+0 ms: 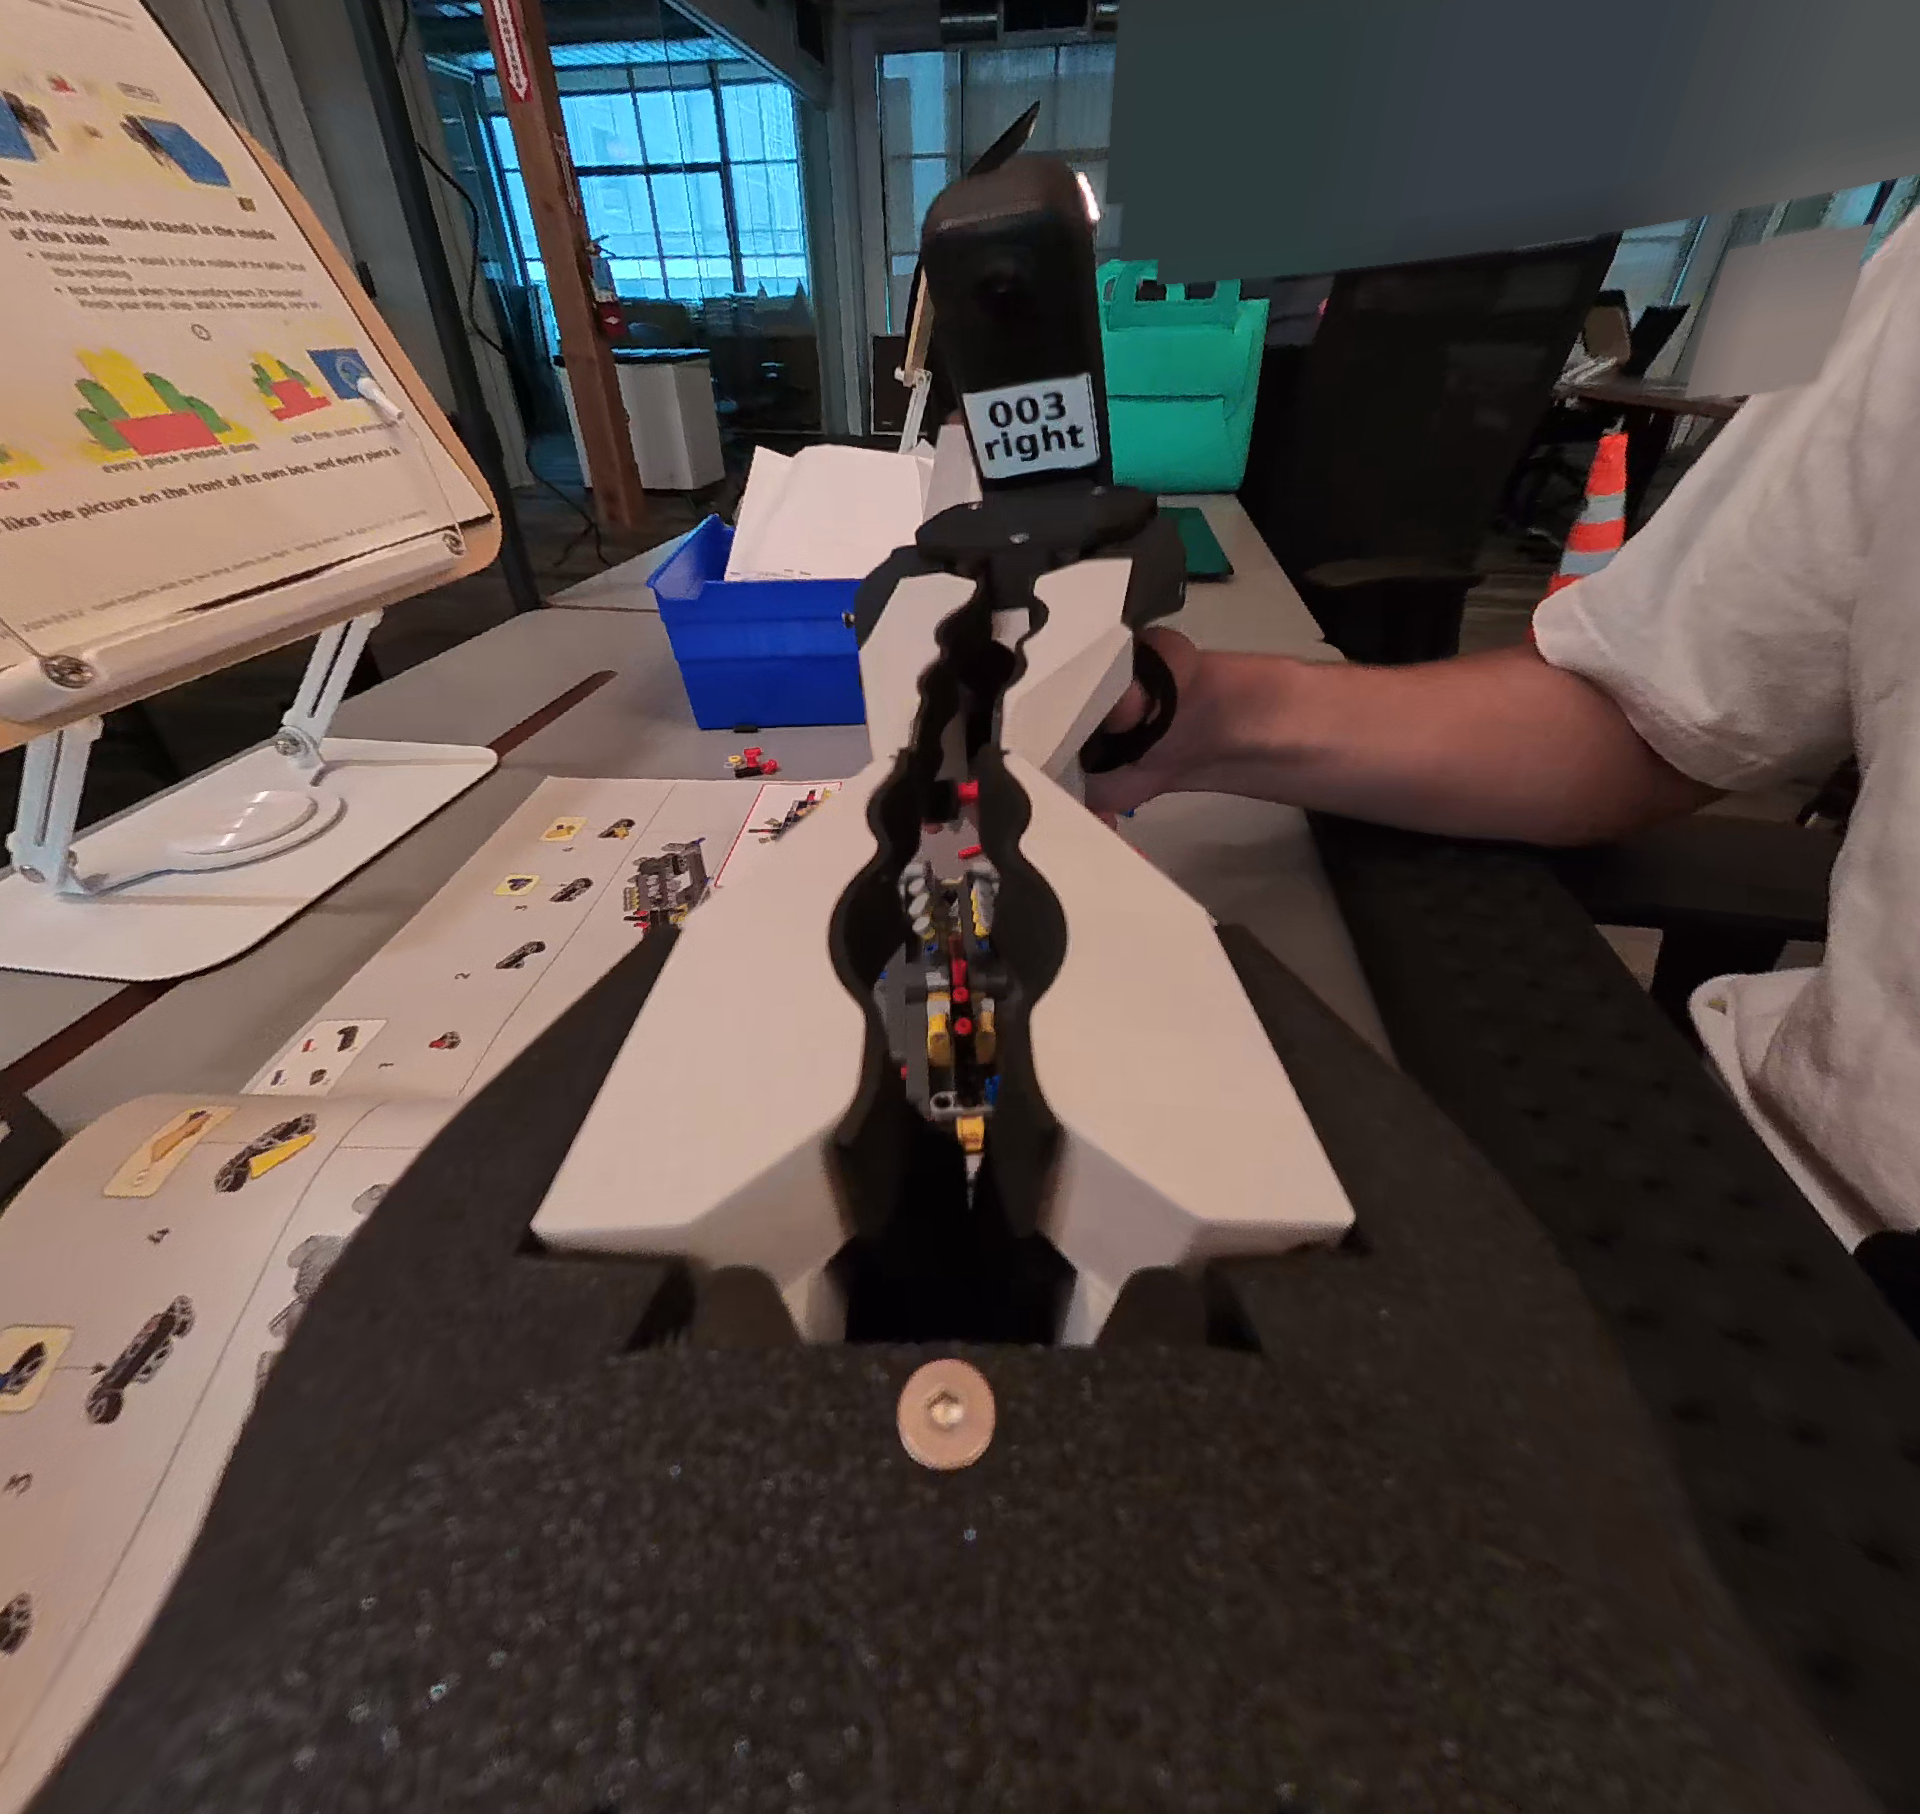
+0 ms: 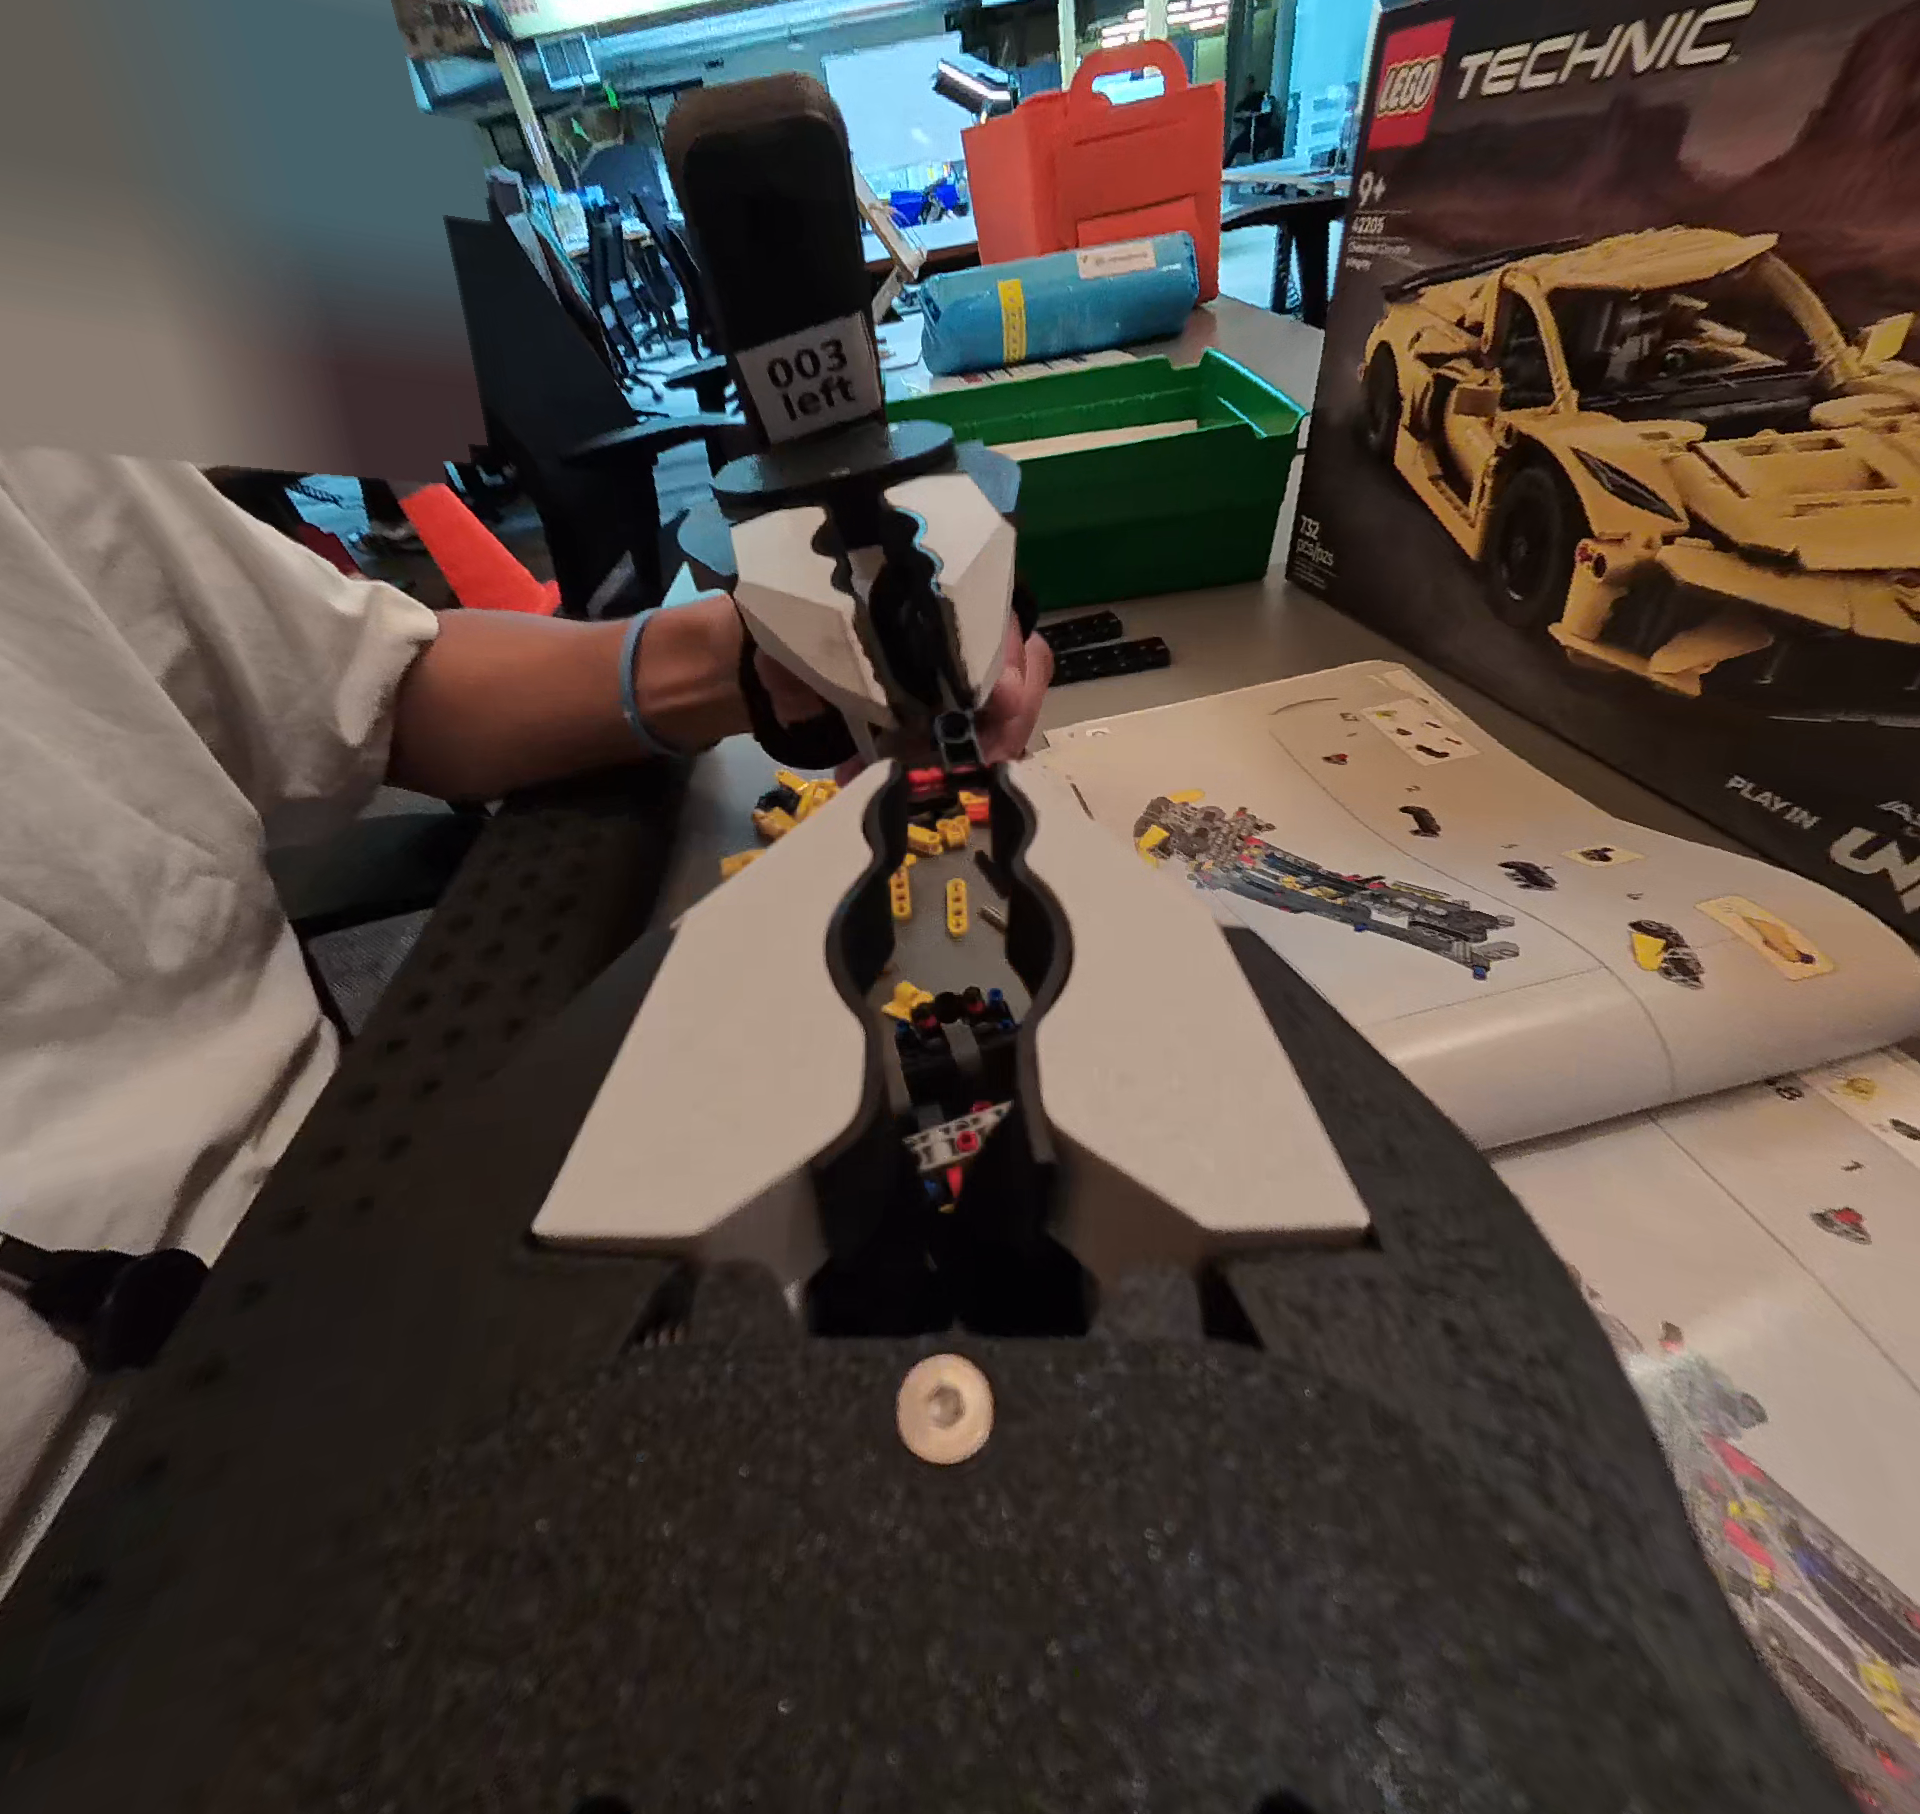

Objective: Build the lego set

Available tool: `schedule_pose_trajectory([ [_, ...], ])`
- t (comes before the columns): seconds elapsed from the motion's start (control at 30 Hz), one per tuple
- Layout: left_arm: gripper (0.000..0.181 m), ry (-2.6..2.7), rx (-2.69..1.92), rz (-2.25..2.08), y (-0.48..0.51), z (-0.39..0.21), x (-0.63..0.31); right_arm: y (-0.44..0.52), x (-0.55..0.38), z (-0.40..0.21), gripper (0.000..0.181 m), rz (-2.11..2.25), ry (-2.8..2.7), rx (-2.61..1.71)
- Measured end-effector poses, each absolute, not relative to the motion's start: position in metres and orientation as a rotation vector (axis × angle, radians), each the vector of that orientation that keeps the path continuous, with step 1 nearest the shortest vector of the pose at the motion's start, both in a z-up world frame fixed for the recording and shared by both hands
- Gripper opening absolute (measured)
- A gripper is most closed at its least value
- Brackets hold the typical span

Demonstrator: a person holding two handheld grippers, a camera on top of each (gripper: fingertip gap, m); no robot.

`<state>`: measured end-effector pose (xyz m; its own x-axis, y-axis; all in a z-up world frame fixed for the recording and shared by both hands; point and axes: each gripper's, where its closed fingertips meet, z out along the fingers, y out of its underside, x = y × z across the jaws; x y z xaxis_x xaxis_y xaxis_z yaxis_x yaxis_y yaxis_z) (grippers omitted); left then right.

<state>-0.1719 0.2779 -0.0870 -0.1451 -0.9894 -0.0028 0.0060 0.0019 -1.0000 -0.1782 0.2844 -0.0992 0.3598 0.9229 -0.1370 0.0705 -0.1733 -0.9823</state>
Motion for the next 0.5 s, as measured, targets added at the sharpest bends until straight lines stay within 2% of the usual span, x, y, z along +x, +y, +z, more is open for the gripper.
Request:
schedule_pose_trajectory([
  [0.1, 0.013, 1.385, -1.129, -1.224, 0.277, -0.096, -0.172, 0.285, -0.18, -0.104, 0.014, 0.919, -0.965, -1.555],
  [0.27, 0.006, 1.443, -1.134, -1.14, 0.279, -0.105, -0.173, 0.284, -0.183, -0.112, 0.014, 0.847, -1.025, -1.56],
  [0.5, 0.006, 1.387, -1.177, -1.259, 0.284, -0.099, -0.176, 0.287, -0.178, -0.094, 0.014, 0.836, -0.955, -1.475],
])
